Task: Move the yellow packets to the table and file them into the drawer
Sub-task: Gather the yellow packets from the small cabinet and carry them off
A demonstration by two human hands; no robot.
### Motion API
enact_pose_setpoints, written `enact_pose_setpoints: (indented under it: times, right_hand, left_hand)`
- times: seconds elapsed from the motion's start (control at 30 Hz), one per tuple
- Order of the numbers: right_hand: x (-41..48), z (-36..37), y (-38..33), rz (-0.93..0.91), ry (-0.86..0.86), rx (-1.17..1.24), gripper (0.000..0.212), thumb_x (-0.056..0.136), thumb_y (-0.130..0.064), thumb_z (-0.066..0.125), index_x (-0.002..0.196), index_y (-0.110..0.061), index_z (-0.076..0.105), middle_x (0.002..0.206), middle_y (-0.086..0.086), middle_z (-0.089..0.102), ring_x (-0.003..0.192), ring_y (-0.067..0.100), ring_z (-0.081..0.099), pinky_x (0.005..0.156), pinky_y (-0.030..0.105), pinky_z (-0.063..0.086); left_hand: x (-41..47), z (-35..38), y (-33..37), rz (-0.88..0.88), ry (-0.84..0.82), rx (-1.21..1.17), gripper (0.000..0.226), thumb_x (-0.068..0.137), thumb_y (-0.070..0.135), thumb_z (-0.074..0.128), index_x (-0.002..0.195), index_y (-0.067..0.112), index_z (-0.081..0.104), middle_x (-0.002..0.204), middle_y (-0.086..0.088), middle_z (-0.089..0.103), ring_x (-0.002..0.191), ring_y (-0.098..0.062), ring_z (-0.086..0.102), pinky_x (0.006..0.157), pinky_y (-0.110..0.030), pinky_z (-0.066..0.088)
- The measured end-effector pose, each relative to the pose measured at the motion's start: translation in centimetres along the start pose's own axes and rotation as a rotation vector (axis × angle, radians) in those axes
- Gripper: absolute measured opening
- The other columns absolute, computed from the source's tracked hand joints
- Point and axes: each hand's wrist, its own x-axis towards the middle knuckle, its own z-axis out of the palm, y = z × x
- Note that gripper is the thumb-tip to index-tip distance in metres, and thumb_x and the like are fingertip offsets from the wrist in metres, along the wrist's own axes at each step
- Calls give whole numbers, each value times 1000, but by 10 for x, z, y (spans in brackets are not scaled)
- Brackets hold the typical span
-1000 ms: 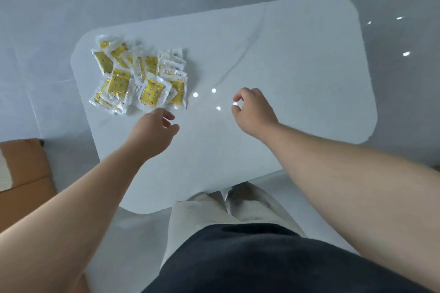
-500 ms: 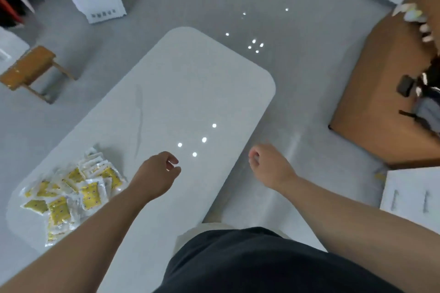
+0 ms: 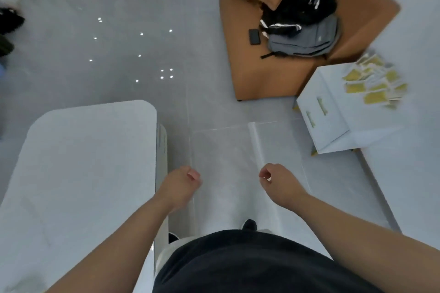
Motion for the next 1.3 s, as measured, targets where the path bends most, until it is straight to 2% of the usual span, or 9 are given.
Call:
enact_pose_setpoints:
  times: [0.17,0.27,0.47,0.6,0.7,0.83,0.93,1.3]
  right_hand:
    - [-10,-55,79,157,154,187,6,101,-25,55,103,-24,60,108,-1,62,89,14,60,76,25,47]
    - [-9,-77,112,240,252,339,3,100,-24,57,100,-25,60,104,-1,64,82,8,56,64,16,40]
    - [8,-121,158,378,398,547,9,100,-25,59,105,-19,63,97,-9,61,90,12,56,64,11,36]
    - [35,-159,191,458,436,586,12,100,-28,58,106,-20,63,101,-9,62,94,12,56,71,21,38]
    - [62,-192,215,547,446,622,12,100,-28,57,107,-19,62,95,-12,60,92,13,57,77,25,40]
    - [97,-231,241,641,463,668,12,99,-26,57,107,-18,63,92,-15,57,95,15,58,79,25,41]
    - [119,-257,257,671,487,716,13,99,-26,58,108,-19,63,96,-13,59,94,12,57,74,23,41]
    - [174,-351,366,734,477,815,11,99,-24,56,107,-19,62,97,-11,59,97,15,59,84,27,45]
  left_hand:
    - [31,50,96,128,-80,173,17,95,39,63,107,28,64,104,11,65,92,-15,67,87,-33,54]
    - [48,74,144,179,-151,215,15,94,37,64,105,27,63,105,10,64,91,-14,67,74,-25,50]
    - [96,118,233,196,-265,212,15,95,30,65,108,22,64,106,6,65,86,-15,69,67,-23,48]
    - [143,148,299,200,-313,159,12,96,26,64,107,20,64,104,6,67,85,-14,69,66,-25,48]
    - [186,166,348,214,-358,158,12,97,24,63,106,17,65,104,3,68,86,-17,70,65,-25,47]
    - [241,183,409,217,-412,201,13,97,22,62,107,14,65,104,-2,68,82,-17,68,62,-25,46]
    - [275,197,452,229,-439,245,11,96,21,63,104,13,65,101,-4,68,76,-15,66,59,-25,45]
    - [349,295,580,180,-513,286,5,97,22,63,95,17,63,96,-4,66,75,-18,65,62,-29,45]
